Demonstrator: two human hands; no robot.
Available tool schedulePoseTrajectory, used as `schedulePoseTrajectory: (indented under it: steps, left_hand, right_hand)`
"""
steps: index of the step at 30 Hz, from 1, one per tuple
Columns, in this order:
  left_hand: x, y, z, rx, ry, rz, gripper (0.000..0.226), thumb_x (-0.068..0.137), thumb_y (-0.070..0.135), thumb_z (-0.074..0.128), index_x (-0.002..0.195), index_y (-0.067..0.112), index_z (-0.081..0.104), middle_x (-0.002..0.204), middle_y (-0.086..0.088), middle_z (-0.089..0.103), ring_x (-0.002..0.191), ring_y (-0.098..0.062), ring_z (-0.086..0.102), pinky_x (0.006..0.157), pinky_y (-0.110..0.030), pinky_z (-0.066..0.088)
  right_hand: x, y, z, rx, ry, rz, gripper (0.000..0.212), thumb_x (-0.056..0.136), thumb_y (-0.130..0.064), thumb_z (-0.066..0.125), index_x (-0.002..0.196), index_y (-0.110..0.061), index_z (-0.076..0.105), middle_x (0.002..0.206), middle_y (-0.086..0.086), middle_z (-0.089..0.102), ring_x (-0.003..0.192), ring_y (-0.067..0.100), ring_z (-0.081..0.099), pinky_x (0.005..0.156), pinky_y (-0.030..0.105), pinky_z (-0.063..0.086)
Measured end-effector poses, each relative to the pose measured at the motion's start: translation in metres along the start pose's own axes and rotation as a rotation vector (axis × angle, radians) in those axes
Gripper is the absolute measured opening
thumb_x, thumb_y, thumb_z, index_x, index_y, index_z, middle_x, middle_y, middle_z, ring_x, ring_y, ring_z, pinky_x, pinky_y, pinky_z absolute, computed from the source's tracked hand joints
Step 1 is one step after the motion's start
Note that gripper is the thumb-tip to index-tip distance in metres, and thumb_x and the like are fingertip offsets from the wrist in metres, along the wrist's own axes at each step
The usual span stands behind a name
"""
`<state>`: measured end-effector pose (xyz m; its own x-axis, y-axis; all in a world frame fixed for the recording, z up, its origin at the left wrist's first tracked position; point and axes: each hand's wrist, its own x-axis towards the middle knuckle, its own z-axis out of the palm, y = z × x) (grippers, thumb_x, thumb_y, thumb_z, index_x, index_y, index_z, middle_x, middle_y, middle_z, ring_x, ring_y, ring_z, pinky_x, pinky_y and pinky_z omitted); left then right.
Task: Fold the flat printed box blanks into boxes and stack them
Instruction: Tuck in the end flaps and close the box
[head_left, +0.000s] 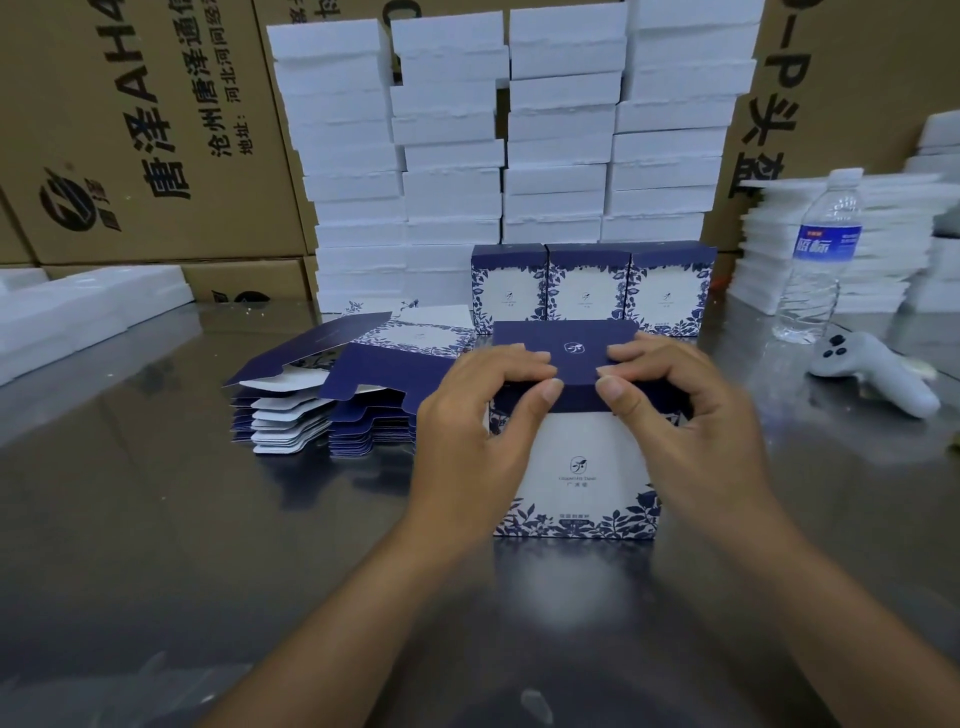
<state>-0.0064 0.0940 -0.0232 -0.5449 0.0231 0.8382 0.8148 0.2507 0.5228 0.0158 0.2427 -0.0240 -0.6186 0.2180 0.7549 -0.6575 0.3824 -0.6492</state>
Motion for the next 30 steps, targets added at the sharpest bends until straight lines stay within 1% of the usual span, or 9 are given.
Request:
schedulePoseTrajectory:
  steps: [4, 10, 17, 20, 21, 25, 26, 28, 30]
  left_hand:
    - [0.001, -0.001, -0.004, -0.003, 0.075, -0.009, 0.008, 0.081, 0.011, 0.067, 0.078, 0.004, 0.068, 0.084, -0.001, 0.064, 0.088, -0.009, 0.06, 0.082, -0.019, 0.045]
    - [0.004, -0.002, -0.007, 0.027, 0.041, 0.004, 0.012, 0.081, 0.012, 0.066, 0.076, 0.002, 0.068, 0.078, -0.001, 0.064, 0.085, -0.011, 0.06, 0.077, -0.021, 0.046]
    - [0.002, -0.004, -0.01, -0.015, 0.032, -0.007, 0.003, 0.082, 0.01, 0.067, 0.08, 0.009, 0.069, 0.084, 0.008, 0.065, 0.088, 0.0, 0.061, 0.08, -0.02, 0.049]
    - [0.003, -0.004, -0.015, -0.05, 0.008, -0.032, 0.009, 0.082, 0.008, 0.068, 0.085, 0.017, 0.068, 0.088, 0.013, 0.066, 0.091, 0.004, 0.063, 0.077, -0.013, 0.049]
    - [0.004, -0.004, -0.016, -0.067, 0.003, -0.048, 0.012, 0.082, 0.008, 0.069, 0.084, 0.02, 0.068, 0.088, 0.014, 0.066, 0.092, 0.005, 0.063, 0.076, -0.011, 0.049]
    - [0.006, -0.005, -0.02, -0.092, -0.025, -0.088, 0.019, 0.081, 0.007, 0.07, 0.089, 0.024, 0.068, 0.092, 0.017, 0.067, 0.094, 0.009, 0.063, 0.074, -0.007, 0.048]
    - [0.006, -0.006, -0.021, -0.078, -0.037, -0.074, 0.02, 0.081, 0.007, 0.07, 0.093, 0.023, 0.068, 0.094, 0.017, 0.066, 0.096, 0.01, 0.062, 0.074, -0.007, 0.048]
    - [0.006, -0.008, -0.021, -0.057, -0.057, -0.046, 0.022, 0.082, 0.006, 0.068, 0.099, 0.02, 0.067, 0.097, 0.018, 0.065, 0.098, 0.012, 0.06, 0.075, -0.007, 0.047]
    - [0.006, -0.009, -0.021, -0.058, -0.059, -0.041, 0.022, 0.083, 0.005, 0.067, 0.099, 0.019, 0.067, 0.097, 0.018, 0.064, 0.099, 0.013, 0.059, 0.076, -0.007, 0.047]
  right_hand:
    - [0.0, -0.001, -0.001, 0.004, -0.003, 0.006, 0.002, 0.076, -0.031, 0.064, 0.079, -0.031, 0.065, 0.098, -0.011, 0.064, 0.111, 0.013, 0.055, 0.096, 0.022, 0.041]
    - [0.0, -0.005, -0.001, -0.011, -0.006, 0.026, 0.002, 0.076, -0.032, 0.062, 0.077, -0.031, 0.063, 0.097, -0.012, 0.063, 0.111, 0.015, 0.055, 0.096, 0.019, 0.04]
    - [0.001, -0.005, -0.003, -0.015, -0.041, 0.051, 0.003, 0.079, -0.024, 0.065, 0.079, -0.027, 0.065, 0.099, -0.007, 0.065, 0.113, 0.014, 0.055, 0.098, 0.022, 0.04]
    - [0.003, -0.005, -0.011, 0.023, -0.086, 0.089, 0.009, 0.076, -0.03, 0.061, 0.083, -0.03, 0.068, 0.101, -0.014, 0.066, 0.118, 0.006, 0.053, 0.097, 0.018, 0.04]
    - [0.003, -0.005, -0.014, 0.036, -0.095, 0.098, 0.011, 0.075, -0.032, 0.061, 0.084, -0.032, 0.068, 0.102, -0.017, 0.066, 0.119, 0.002, 0.052, 0.096, 0.018, 0.041]
    - [0.002, -0.002, -0.018, 0.061, -0.053, 0.134, 0.013, 0.072, -0.036, 0.063, 0.082, -0.032, 0.069, 0.103, -0.02, 0.068, 0.119, -0.001, 0.052, 0.089, 0.043, 0.05]
    - [0.002, -0.002, -0.017, 0.055, -0.044, 0.13, 0.012, 0.073, -0.035, 0.063, 0.082, -0.031, 0.069, 0.104, -0.019, 0.068, 0.119, -0.001, 0.052, 0.091, 0.043, 0.05]
    - [0.002, -0.001, -0.016, 0.051, -0.037, 0.118, 0.009, 0.075, -0.031, 0.062, 0.081, -0.029, 0.068, 0.103, -0.019, 0.067, 0.119, -0.003, 0.052, 0.093, 0.036, 0.048]
    - [0.002, 0.001, -0.014, 0.06, -0.026, 0.117, 0.006, 0.08, -0.023, 0.063, 0.08, -0.027, 0.067, 0.102, -0.016, 0.067, 0.118, -0.006, 0.051, 0.097, 0.036, 0.046]
